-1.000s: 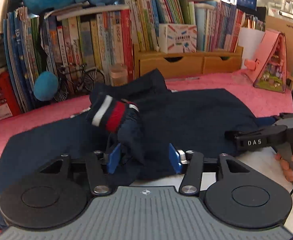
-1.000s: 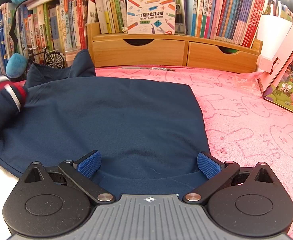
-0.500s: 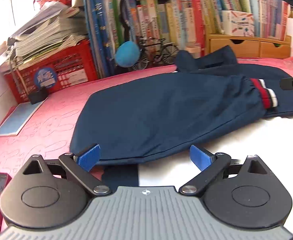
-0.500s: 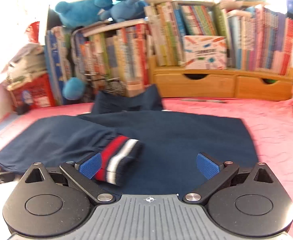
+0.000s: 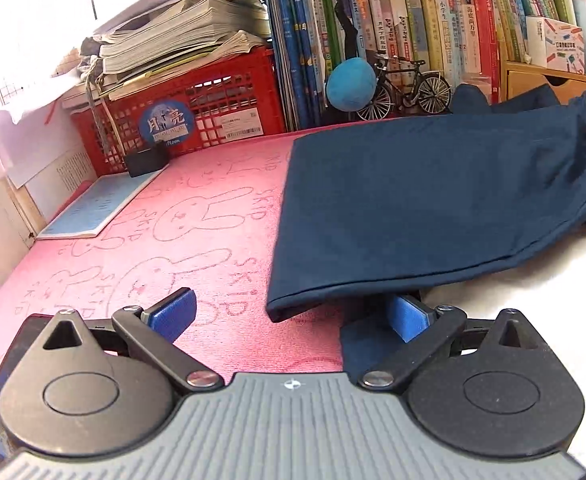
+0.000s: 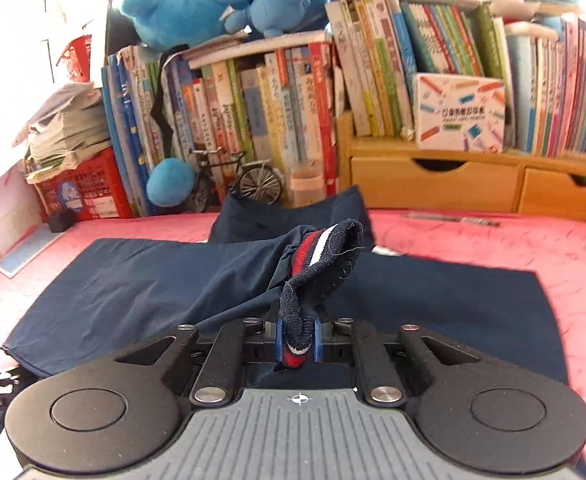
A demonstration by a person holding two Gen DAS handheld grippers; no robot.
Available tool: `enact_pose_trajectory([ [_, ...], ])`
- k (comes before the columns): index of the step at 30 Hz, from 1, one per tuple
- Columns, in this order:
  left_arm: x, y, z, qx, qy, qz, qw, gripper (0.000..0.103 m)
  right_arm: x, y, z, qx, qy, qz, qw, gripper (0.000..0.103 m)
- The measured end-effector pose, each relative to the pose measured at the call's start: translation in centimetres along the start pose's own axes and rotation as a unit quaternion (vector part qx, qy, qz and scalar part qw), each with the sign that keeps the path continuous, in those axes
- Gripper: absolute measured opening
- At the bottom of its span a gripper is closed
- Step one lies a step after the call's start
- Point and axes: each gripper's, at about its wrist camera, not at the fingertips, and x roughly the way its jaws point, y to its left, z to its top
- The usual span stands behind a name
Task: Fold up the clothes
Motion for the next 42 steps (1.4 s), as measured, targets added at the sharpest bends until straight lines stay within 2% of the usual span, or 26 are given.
enact_pose_trajectory([
  [4,0.7,0.4,0.1,-0.002,0.004,0.012,0.9999,0.103,-0.3,-1.9,0.9,-0.015,-0.010,-0.050,0.999,0.015],
  [7,0.5,0.3,-0.1,0.004,0.002,0.014,0.9999,0.103,0.4,-3.8,0.2,-0.011,-0.001,-0.084,0.996,0.015],
  [10,0.4,0.6,-0.1,0.003,0.004,0.015,0.9999,0.103,1.5,-5.7,-0.8,-0.002,0.016,-0.099,0.995,0.015],
  [13,0.2,1.0,-0.2,-0.001,0.006,0.016,0.9999,0.103,2.1,-6.8,-1.9,0.011,0.022,-0.092,0.995,0.016],
  [19,-1.8,0.6,-0.1,-0.010,-0.002,-0.026,0.9996,0.103,2.1,-6.7,-2.4,0.005,0.014,-0.071,0.997,0.016],
  [21,-1.1,-1.1,0.4,0.039,-0.008,0.015,0.9991,0.103,2.3,-6.3,-2.3,-0.003,0.013,-0.062,0.998,0.016],
  [24,0.1,-3.6,1.2,0.108,-0.016,0.076,0.9911,0.102,2.1,-6.0,-2.3,-0.003,0.011,-0.058,0.998,0.016],
  [25,0.8,-3.3,1.2,0.100,-0.006,0.087,0.9911,0.103,2.0,-6.2,-2.4,-0.001,0.010,-0.055,0.998,0.016],
  [27,1.5,-0.6,0.9,0.037,0.011,0.048,0.9981,0.103,2.0,-6.8,-2.5,0.003,0.011,-0.045,0.999,0.017],
  [30,1.2,1.6,0.3,-0.014,0.034,0.013,0.9992,0.103,2.6,-7.7,-2.8,0.017,0.012,-0.020,1.000,0.018],
  [33,-0.2,2.0,0.0,-0.008,0.046,0.016,0.9988,0.103,3.3,-8.0,-3.1,0.026,0.013,-0.005,1.000,0.022],
  [36,-2.2,2.0,0.2,0.017,0.046,0.064,0.9968,0.103,3.2,-8.2,-3.1,0.027,0.017,0.008,0.999,0.025],
  [37,-3.0,2.2,0.4,0.019,0.038,0.067,0.9968,0.103,2.8,-8.3,-3.1,0.021,0.024,0.014,0.999,0.032],
  [38,-3.8,2.3,0.9,0.015,0.029,0.060,0.9977,0.103,2.2,-8.4,-3.0,0.016,0.032,0.018,0.999,0.050],
  [39,-4.5,2.5,1.4,0.007,0.020,0.046,0.9987,0.103,1.5,-8.5,-2.9,0.015,0.039,0.018,0.999,0.064],
  [40,-4.9,2.3,2.1,0.002,0.010,0.030,0.9995,0.103,0.7,-8.6,-2.9,0.019,0.040,0.008,0.999,0.089],
  [41,-5.3,2.1,2.7,-0.003,-0.001,0.015,0.9999,0.103,-0.7,-8.6,-2.9,0.022,0.025,-0.020,0.999,0.093],
  [42,-5.4,1.5,3.5,-0.002,-0.014,0.000,0.9999,0.103,-1.6,-8.1,-2.8,0.016,0.005,-0.040,0.999,0.093],
])
